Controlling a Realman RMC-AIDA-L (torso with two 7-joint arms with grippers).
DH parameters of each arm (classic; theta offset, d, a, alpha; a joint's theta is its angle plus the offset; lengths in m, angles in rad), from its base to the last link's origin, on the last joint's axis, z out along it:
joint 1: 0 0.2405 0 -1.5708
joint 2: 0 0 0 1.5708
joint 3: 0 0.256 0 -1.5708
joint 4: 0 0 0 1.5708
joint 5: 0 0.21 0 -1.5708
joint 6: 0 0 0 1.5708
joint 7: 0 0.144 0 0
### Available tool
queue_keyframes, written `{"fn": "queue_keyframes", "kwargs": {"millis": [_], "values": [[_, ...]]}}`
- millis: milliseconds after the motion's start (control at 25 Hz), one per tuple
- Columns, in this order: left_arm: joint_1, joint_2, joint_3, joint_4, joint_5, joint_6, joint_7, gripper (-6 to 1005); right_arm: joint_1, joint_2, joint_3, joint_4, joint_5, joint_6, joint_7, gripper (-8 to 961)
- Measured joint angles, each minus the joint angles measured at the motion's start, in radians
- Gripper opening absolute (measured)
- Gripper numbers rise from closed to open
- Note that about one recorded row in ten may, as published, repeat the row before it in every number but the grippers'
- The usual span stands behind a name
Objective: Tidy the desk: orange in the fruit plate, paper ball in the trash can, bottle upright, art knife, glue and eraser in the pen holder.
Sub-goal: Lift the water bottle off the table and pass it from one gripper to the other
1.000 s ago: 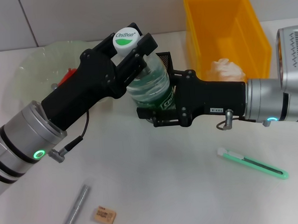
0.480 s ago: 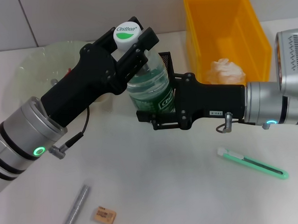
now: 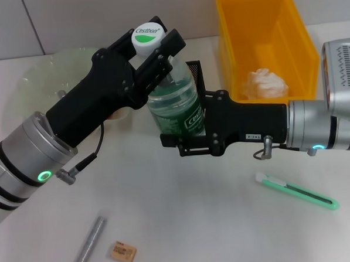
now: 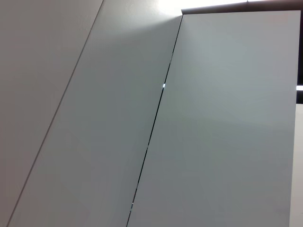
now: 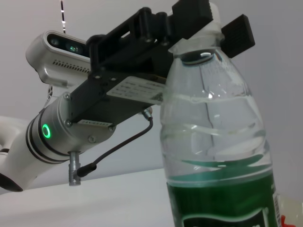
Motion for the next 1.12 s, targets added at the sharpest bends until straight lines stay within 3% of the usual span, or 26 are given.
{"fn": "queue_keyframes", "kwargs": {"millis": [1120], "values": [[0.015,0.003,-0.026,0.013,-0.004,0.046,0.002,481,-0.012,0.002,-0.002,0.074,-0.006,-0.004,-0.018,761]]}}
